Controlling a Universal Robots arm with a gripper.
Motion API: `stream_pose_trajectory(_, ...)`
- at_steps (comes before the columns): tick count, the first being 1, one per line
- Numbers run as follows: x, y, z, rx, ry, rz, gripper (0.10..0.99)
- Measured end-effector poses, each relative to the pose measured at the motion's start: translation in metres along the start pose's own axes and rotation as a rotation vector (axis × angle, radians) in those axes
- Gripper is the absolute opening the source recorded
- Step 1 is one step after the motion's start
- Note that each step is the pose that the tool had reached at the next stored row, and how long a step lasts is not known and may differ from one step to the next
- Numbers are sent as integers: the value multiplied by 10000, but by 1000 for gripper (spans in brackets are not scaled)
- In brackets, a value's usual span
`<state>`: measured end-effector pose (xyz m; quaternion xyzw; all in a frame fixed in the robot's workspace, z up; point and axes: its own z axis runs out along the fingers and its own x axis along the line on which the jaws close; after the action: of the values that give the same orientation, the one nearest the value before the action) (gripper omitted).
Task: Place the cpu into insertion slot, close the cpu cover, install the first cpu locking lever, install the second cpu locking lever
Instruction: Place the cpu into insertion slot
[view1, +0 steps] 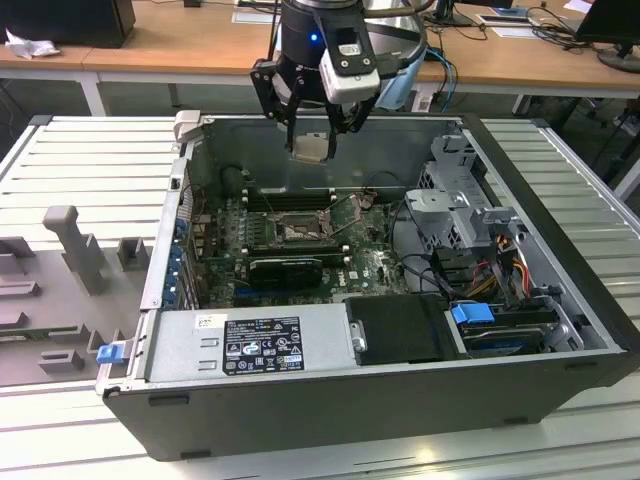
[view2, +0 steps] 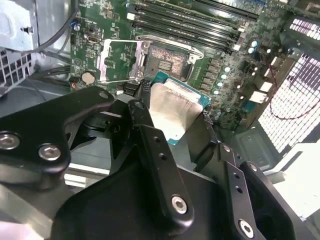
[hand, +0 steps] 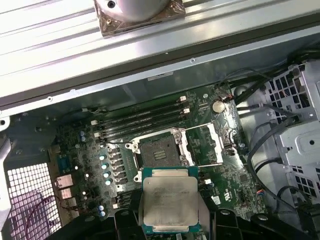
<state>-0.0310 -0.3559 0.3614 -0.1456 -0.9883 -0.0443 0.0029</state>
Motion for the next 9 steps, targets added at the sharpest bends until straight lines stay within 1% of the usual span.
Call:
stream_pose_trajectory(2,-1,0,-1,14,-32,323,529)
stream_pose_trajectory(9,-1,1,1,4,-98,1066,529)
